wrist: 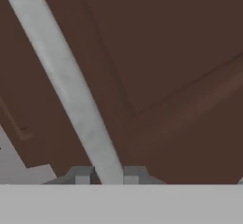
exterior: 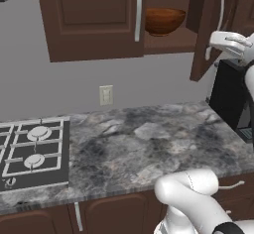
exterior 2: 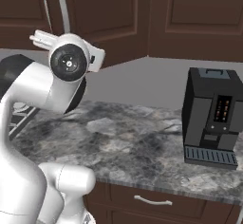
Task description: Move the bowls from the cabinet to the plates on the dining table.
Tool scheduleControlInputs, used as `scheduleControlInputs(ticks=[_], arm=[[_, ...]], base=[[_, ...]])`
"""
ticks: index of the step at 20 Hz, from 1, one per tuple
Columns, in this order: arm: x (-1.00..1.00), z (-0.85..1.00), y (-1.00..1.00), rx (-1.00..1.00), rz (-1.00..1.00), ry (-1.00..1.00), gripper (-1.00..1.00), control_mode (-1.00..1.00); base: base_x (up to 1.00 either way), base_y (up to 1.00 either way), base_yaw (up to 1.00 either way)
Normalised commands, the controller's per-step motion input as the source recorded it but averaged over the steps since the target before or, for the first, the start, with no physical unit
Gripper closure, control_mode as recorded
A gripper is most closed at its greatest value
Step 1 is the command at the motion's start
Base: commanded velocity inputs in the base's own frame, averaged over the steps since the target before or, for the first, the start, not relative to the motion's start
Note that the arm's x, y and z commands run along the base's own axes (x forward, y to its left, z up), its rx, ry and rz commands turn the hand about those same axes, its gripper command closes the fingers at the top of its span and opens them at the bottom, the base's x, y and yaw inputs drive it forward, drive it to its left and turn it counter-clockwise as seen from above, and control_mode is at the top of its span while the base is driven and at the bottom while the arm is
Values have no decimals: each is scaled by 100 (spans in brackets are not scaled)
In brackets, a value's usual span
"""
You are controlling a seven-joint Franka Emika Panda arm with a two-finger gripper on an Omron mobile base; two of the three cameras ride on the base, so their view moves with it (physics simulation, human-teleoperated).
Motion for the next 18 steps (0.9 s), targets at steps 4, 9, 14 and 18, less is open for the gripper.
scheduleControlInputs(ticks=[4, 9, 14, 18], arm=[[-18, -19, -60, 5, 2, -3, 100, -100], [-3, -24, -36, 5, 2, -2, -100, -100], [-24, 1, -11, 3, 0, -2, -100, -100], [-45, 15, -17, 3, -6, -4, -100, -100]], base=[[0, 0, 0], [0, 0, 0], [0, 0, 0], [0, 0, 0]])
